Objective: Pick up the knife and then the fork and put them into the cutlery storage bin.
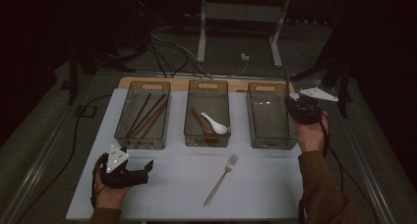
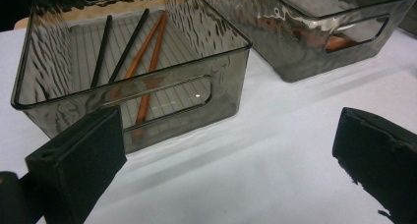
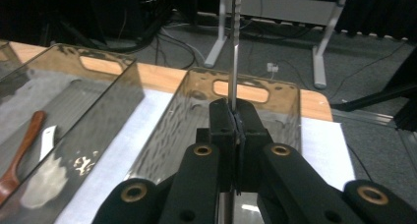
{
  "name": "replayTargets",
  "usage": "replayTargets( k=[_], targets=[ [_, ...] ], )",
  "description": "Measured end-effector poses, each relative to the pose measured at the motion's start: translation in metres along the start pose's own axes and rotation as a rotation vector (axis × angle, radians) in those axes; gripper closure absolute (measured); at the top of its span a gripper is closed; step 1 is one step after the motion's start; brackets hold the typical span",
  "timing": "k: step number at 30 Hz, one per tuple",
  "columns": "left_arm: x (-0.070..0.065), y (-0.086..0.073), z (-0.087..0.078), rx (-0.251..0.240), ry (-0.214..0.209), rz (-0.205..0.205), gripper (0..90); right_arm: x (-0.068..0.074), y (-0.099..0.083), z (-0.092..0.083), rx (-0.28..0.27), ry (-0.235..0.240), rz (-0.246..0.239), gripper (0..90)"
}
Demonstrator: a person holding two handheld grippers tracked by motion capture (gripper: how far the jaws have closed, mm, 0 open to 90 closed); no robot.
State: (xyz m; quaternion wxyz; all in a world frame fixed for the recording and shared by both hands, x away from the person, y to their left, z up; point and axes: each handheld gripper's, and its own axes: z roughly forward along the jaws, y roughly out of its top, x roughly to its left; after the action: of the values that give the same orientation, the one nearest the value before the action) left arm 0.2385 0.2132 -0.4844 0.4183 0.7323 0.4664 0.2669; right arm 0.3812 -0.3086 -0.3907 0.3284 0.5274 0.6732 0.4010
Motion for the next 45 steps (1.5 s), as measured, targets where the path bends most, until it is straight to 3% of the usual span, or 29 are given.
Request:
replayTargets(
  k=[7,19,30,45],
  targets=[
    [0.0,0.0,0.0,0.0,0.0,0.001,0.7,-0.008,-0.009,0.007,0.021,-0.03,0.0,89.5],
    [-0.001,0.0,0.001,0.002,-0.001,0.0,0.7,-0.014,-0.032,0.022,0.092,-0.03,-0.032,89.4],
    [0.0,0.0,0.001,0.001,0.0,-0.001,0.7,-0.011,-0.046,0.032,0.15,0.009,-0.042,89.3],
    [0.0,0.0,0.001,0.003,0.001,-0.002,0.7,-0.001,-0.047,0.041,0.171,0.034,-0.069,87.8]
  ],
)
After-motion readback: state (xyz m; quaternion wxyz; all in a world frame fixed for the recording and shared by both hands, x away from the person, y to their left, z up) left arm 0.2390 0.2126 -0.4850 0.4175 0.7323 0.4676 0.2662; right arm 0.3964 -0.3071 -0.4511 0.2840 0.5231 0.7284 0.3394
